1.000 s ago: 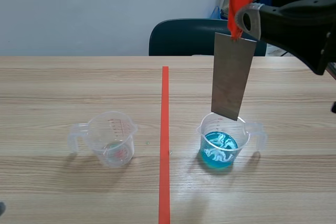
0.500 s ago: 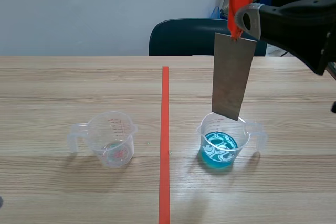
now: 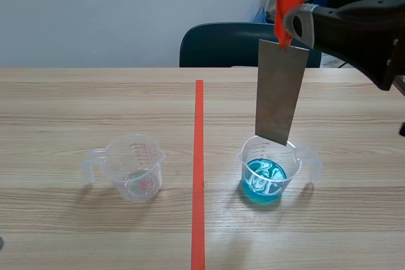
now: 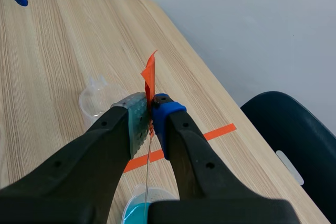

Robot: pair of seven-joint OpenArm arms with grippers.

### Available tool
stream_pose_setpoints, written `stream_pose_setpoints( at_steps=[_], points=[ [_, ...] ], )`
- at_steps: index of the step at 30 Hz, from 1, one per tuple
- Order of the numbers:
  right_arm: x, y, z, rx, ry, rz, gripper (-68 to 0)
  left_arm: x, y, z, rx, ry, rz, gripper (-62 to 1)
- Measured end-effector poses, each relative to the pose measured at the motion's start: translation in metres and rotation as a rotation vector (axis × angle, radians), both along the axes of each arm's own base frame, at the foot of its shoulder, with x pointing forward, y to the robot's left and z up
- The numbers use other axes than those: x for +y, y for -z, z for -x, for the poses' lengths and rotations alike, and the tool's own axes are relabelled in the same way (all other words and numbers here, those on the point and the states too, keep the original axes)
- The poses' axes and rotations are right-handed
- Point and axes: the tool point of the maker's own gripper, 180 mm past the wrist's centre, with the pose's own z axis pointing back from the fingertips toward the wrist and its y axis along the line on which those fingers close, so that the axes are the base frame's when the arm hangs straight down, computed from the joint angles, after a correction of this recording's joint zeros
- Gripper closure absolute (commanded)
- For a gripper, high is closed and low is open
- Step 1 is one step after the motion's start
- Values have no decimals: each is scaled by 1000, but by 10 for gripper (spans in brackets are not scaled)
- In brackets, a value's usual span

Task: Do the redox reaction experiment

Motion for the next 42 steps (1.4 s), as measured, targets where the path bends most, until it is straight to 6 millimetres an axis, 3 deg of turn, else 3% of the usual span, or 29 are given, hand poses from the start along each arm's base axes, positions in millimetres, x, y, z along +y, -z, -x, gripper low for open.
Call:
stream_pose_setpoints(
  at_steps=[9, 16, 33, 42],
  points=[
    [1, -1, -2, -10, 0, 12, -6, 0, 0, 0, 0, 0, 0, -623],
    [17, -8, -2, -38, -58, 2, -6, 0, 0, 0, 0, 0, 0, -623],
    [83, -20, 14, -89, -293, -6, -6, 0, 0, 0, -1, 0, 0, -623],
    [120, -10, 4, -40, -357, -21, -6, 0, 0, 0, 0, 0, 0, -623]
  ],
)
